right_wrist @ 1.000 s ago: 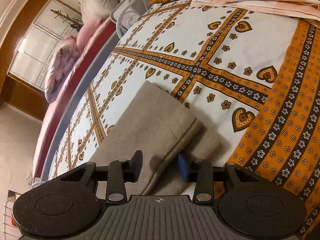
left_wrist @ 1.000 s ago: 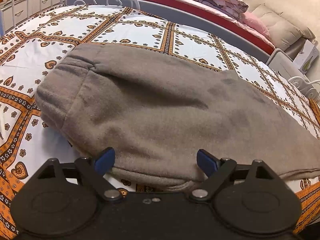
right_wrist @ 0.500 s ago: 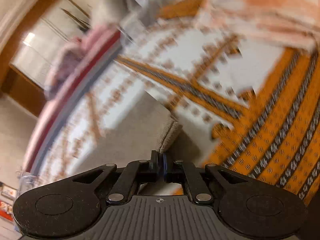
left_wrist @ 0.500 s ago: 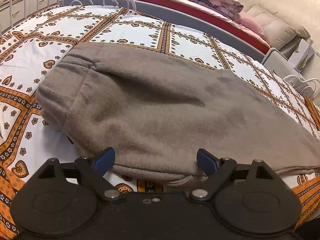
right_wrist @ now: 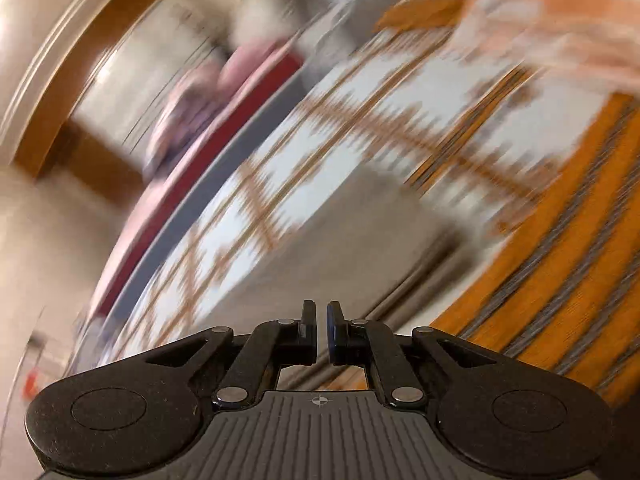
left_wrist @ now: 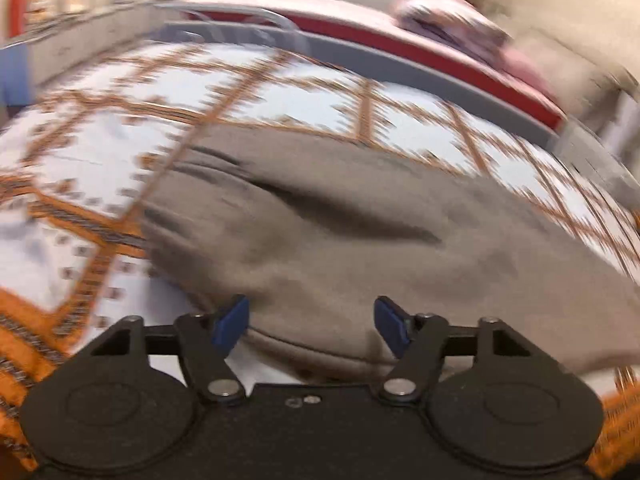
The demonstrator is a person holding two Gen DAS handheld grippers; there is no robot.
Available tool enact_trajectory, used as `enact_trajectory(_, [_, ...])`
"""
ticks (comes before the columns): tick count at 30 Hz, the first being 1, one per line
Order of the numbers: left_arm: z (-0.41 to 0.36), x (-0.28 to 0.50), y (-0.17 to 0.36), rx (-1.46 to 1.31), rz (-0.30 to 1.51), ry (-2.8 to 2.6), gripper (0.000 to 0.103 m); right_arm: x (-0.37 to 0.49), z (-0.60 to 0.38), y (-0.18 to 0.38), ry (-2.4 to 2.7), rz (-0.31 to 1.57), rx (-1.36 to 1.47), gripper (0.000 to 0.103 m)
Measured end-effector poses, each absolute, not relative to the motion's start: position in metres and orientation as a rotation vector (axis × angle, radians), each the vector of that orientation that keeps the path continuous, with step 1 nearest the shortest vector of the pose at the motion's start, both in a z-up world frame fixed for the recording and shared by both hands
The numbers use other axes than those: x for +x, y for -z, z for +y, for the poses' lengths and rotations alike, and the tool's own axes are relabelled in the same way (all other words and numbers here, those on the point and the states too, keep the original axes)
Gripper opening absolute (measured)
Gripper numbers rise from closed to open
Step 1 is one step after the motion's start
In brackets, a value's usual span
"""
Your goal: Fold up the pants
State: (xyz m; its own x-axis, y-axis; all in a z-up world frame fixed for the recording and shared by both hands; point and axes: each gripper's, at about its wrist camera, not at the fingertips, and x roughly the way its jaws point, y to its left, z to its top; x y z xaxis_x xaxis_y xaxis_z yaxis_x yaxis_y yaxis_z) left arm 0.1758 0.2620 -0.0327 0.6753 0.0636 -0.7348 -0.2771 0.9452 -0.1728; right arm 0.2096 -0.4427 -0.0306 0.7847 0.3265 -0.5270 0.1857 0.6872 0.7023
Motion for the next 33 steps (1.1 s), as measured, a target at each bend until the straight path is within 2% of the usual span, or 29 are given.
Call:
enact_trajectory(1, [0.266, 0.174, 0.030, -0.297, 0.795, -0.234, 0.062, 0.213, -0.424, 0.032, -0.127, 0.702, 0.813, 0.006])
enact_trajectory(3, [0.271, 0.166, 0.026, -0.351, 0.772, -0.262, 0.075, 0.224, -0.392, 0.035, -0.191, 0.739, 0.812, 0.006])
enact_trajectory(7, [0.256, 0.161, 0.020, -0.390, 0.758, -0.201, 0.074, 0.242, -0.337, 0.049, -0.309, 0.825, 0.867, 0.010])
enact_trajectory(8, [0.249, 0.161, 0.018, -0.361, 0.755, -0.199, 0.075, 0.246, -0.325, 0.053, -0.330, 0.849, 0.881, 0.015])
enact_trajectory(9, [0.243, 0.160, 0.020, -0.344, 0.752, -0.206, 0.075, 0.247, -0.313, 0.059, -0.349, 0.877, 0.899, 0.034])
enact_trajectory(11, [0.240, 0.157, 0.027, -0.357, 0.754, -0.242, 0.074, 0.250, -0.299, 0.065, -0.369, 0.899, 0.933, 0.056])
enact_trajectory(12, [0.242, 0.156, 0.032, -0.378, 0.761, -0.246, 0.074, 0.253, -0.292, 0.065, -0.378, 0.912, 0.932, 0.056])
enact_trajectory(27, [0.260, 0.139, 0.039, -0.410, 0.767, -0.267, 0.074, 0.274, -0.277, 0.081, -0.343, 0.988, 1.032, 0.055])
enact_trajectory(29, [0.257, 0.141, 0.038, -0.402, 0.769, -0.258, 0.074, 0.279, -0.276, 0.079, -0.334, 0.967, 0.987, 0.032])
enact_trajectory(30, [0.256, 0.142, 0.038, -0.402, 0.770, -0.254, 0.074, 0.284, -0.273, 0.079, -0.325, 0.974, 0.952, 0.014])
enact_trajectory(31, [0.255, 0.143, 0.038, -0.401, 0.770, -0.251, 0.074, 0.284, -0.271, 0.081, -0.320, 0.980, 0.945, 0.006])
enact_trajectory(33, [0.254, 0.143, 0.037, -0.401, 0.770, -0.248, 0.074, 0.277, -0.270, 0.075, -0.324, 0.947, 0.926, 0.006])
